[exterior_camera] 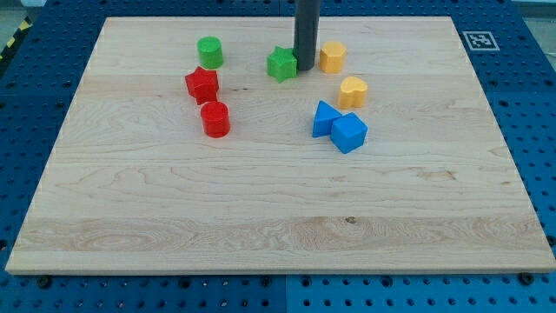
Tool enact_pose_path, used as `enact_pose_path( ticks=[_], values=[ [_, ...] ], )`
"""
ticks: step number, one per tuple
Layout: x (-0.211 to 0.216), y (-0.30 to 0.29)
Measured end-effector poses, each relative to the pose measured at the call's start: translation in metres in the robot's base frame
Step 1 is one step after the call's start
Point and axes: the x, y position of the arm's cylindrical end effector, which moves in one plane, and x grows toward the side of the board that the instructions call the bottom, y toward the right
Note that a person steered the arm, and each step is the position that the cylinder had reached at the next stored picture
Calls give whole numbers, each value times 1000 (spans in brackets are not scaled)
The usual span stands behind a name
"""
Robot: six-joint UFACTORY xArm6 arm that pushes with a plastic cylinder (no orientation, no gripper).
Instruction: Move the blue triangle diagonally to the green star
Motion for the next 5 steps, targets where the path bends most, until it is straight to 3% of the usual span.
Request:
enact_pose_path(
  ticks=[5],
  values=[
    [19, -7]
  ],
)
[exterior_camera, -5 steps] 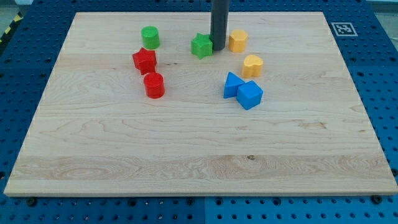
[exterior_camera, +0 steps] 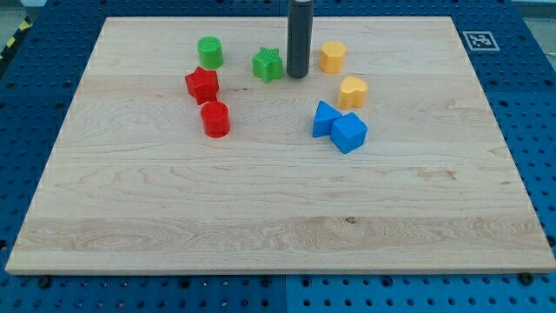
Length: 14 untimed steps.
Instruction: Move the blue triangle diagonally to the green star
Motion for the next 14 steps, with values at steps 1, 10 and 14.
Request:
enact_pose_path(
  ticks=[1, 10, 14],
  values=[
    [13, -1],
    [124, 73],
    [124, 49]
  ],
)
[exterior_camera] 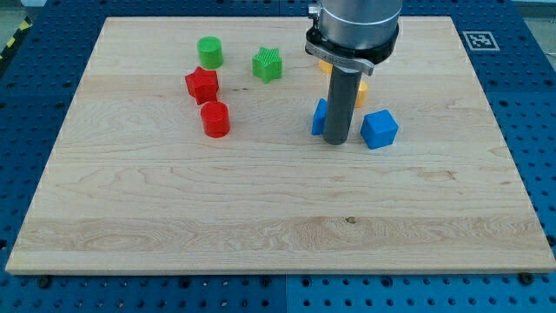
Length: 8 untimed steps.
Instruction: Move the blue triangle diagonally to the green star
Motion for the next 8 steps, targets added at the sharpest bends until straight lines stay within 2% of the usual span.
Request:
enact_pose_path(
  ticks=[8],
  values=[
    [-31, -9]
  ],
)
